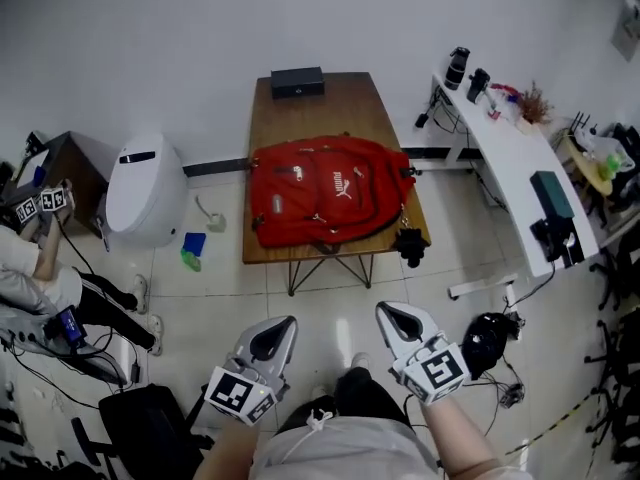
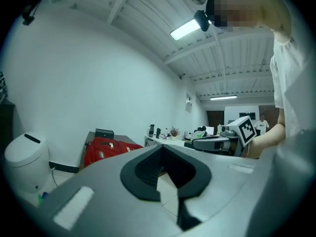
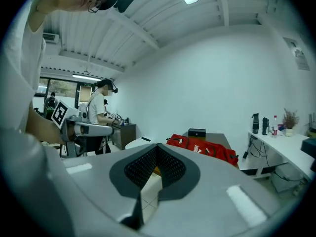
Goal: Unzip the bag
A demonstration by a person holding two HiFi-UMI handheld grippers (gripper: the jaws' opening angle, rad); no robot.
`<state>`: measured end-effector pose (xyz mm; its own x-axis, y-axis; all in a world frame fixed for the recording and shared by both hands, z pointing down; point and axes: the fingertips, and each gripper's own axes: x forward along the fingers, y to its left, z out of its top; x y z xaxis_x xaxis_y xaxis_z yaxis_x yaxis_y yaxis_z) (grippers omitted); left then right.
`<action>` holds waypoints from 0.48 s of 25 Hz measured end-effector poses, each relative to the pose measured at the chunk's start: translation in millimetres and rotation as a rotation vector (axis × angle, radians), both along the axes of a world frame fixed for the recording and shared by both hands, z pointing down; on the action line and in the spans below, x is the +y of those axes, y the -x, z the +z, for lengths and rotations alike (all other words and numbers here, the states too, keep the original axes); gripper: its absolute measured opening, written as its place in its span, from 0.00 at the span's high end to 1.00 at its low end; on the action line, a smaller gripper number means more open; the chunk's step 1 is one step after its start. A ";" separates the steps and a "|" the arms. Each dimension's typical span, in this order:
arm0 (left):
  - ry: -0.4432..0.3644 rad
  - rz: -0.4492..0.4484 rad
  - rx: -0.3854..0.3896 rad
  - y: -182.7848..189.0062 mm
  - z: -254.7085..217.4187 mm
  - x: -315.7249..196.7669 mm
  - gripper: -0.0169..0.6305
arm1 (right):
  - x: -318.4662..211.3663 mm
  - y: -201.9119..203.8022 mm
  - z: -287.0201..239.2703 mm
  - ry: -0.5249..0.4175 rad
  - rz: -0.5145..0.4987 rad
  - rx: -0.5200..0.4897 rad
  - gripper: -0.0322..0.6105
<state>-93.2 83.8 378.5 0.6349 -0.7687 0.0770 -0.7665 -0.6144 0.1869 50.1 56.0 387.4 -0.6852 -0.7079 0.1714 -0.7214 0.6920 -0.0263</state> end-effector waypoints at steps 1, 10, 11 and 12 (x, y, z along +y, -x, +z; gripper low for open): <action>-0.002 -0.009 0.007 2.9 -3.2 6.5 0.96 | 7.9 5.8 -2.8 -0.018 -0.017 0.010 0.94; -0.105 -0.069 -0.078 -4.5 -37.0 35.2 0.96 | 34.5 7.7 -14.6 -0.008 -0.048 -0.025 0.94; -0.112 -0.068 -0.068 -7.4 -40.1 37.7 0.96 | 37.8 8.0 -18.0 -0.025 -0.071 -0.020 0.94; -0.118 -0.063 -0.057 -10.3 -41.8 40.9 0.96 | 42.7 8.5 -20.6 -0.038 -0.092 -0.012 0.94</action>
<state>-83.0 124.7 336.7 0.5821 -0.8129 0.0187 -0.8118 -0.5796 0.0714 41.6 98.7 366.8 -0.7497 -0.6475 0.1370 -0.6543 0.7562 -0.0067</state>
